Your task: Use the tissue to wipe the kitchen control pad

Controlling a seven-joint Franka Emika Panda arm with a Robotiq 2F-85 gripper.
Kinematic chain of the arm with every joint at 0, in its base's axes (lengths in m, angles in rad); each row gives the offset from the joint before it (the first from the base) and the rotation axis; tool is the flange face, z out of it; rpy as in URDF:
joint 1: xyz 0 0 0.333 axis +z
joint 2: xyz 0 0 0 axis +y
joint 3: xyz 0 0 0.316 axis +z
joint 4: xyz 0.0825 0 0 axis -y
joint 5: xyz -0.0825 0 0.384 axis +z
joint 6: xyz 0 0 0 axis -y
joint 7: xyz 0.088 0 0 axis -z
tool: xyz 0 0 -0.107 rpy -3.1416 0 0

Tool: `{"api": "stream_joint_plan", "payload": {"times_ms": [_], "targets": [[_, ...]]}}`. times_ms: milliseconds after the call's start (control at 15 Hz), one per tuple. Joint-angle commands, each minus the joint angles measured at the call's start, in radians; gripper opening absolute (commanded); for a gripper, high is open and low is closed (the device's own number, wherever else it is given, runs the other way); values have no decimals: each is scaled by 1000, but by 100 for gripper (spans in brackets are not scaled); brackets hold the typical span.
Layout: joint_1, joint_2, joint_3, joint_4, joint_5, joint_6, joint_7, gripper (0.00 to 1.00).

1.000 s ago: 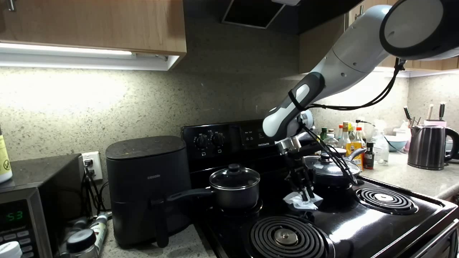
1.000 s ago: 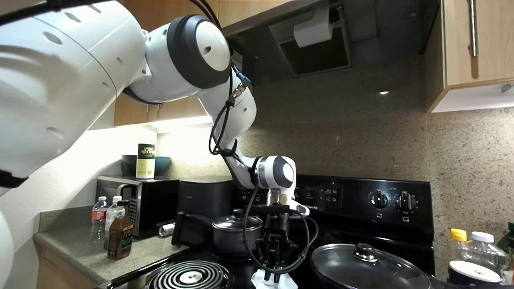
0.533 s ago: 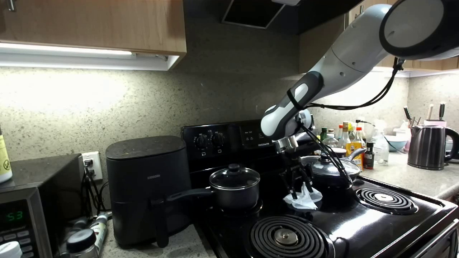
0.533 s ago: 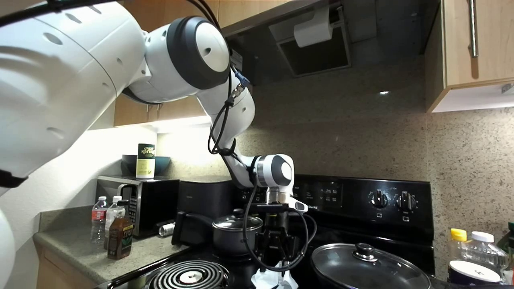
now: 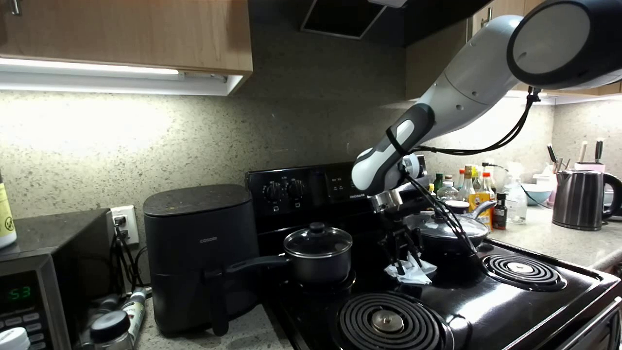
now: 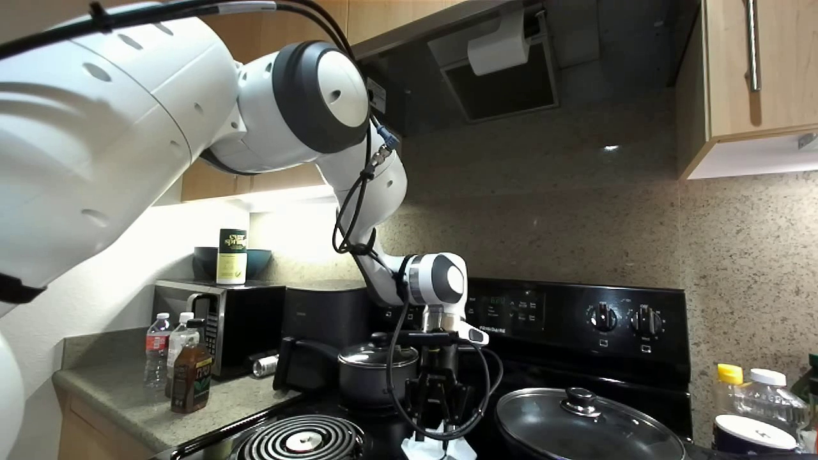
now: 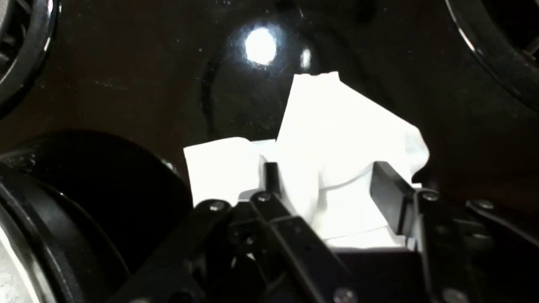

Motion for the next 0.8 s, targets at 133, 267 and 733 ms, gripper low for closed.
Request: {"api": "stream_joint_plan", "payload": {"times_ms": [133, 267, 733], "targets": [[-1, 2, 7, 12, -16, 14, 6, 16], [6, -32, 8, -17, -19, 60, 12, 7], [18, -199, 23, -121, 40, 373, 60, 9]]}}
